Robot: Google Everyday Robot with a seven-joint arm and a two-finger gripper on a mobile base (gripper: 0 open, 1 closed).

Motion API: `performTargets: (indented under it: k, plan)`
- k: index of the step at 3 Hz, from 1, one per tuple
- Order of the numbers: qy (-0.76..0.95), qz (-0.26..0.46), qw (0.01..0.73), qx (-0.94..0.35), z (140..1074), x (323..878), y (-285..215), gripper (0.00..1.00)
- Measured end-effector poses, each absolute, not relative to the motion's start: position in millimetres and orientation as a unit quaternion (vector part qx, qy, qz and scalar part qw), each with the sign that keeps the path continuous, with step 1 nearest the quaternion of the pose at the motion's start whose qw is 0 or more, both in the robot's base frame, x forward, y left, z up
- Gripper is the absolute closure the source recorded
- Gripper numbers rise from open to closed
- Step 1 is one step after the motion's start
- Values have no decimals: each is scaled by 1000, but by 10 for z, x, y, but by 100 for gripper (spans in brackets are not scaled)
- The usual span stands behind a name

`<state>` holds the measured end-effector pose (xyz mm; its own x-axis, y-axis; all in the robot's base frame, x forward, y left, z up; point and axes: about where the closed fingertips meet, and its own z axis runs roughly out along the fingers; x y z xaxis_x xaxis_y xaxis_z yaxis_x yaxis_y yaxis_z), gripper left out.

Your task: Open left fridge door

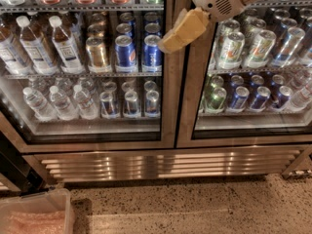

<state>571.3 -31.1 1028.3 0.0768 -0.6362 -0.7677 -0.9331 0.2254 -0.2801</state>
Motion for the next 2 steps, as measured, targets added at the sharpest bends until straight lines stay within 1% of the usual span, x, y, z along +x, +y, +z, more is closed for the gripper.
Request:
performTargets:
  k: [2]
  plan:
    - [657,174,426,-597,10283,5713,-310,66]
